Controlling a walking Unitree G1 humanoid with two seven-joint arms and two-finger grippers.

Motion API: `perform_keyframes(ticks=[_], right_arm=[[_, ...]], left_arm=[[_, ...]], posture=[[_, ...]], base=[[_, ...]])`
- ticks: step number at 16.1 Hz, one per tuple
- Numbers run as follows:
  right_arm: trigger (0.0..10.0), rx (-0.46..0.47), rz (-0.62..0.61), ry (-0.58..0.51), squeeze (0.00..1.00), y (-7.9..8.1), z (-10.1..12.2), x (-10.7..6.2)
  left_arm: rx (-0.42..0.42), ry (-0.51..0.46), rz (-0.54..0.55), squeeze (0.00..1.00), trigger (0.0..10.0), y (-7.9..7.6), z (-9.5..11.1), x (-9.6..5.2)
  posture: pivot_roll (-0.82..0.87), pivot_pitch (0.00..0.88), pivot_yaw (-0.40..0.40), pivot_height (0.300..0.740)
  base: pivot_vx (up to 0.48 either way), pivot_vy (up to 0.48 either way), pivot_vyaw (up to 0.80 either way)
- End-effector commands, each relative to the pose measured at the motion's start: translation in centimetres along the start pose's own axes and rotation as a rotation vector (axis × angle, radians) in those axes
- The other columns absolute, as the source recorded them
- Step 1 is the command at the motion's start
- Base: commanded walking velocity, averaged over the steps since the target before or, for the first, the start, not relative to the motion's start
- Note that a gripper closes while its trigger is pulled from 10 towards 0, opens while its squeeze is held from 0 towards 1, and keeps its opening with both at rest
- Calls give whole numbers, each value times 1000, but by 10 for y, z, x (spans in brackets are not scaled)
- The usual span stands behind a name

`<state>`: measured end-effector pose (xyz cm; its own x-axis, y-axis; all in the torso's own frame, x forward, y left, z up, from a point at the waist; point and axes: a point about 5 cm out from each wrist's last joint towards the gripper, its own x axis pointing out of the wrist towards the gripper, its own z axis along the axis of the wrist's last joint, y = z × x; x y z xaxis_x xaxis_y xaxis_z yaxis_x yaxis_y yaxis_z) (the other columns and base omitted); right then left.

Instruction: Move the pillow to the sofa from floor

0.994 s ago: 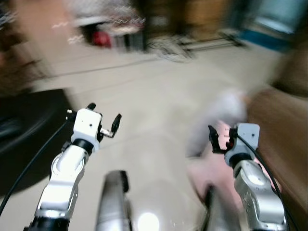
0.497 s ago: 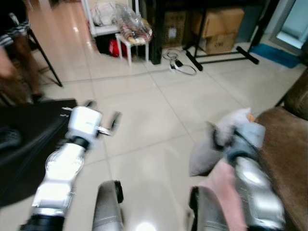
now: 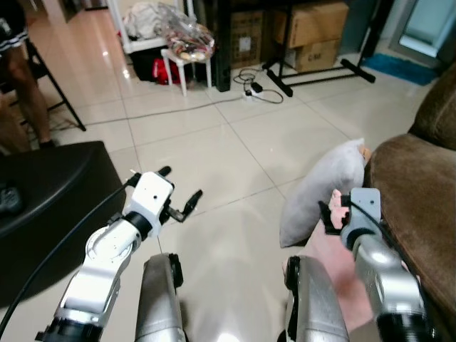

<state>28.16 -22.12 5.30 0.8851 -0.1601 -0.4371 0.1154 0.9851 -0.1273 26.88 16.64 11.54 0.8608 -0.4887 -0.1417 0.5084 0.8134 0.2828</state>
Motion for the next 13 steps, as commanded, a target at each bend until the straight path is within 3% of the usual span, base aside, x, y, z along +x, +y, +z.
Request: perform_keyframes(ticks=[1,5,8,11,12,13], right_arm=[[10000,-30,-16,5,1000,-6,2,7],[10000,-109,-92,48,1000,-30,-7,18],[10000,-118,-133,56,1000,-52,-7,23],[10000,-198,-149,183,1000,-66,-18,25],[10000,-249,-120,252,729,-66,-26,25],[10000,-283,-87,311,0,-66,-35,24]], left_arm=[[15,8,-50,255,10000,0,2,-1],[31,7,-144,251,10000,-11,7,1],[24,9,-205,259,10000,-16,9,2],[21,7,-276,255,10000,-21,11,1],[22,8,-310,259,10000,-24,12,1],[17,9,-339,251,10000,-26,13,0]], posture=[[-53,0,38,471],[-57,0,70,471],[-64,0,101,471],[-68,0,113,471],[-61,5,117,471],[-57,8,118,471]], base=[[0,0,0],[0,0,0],[0,0,0],[0,0,0],[0,0,0],[0,0,0]])
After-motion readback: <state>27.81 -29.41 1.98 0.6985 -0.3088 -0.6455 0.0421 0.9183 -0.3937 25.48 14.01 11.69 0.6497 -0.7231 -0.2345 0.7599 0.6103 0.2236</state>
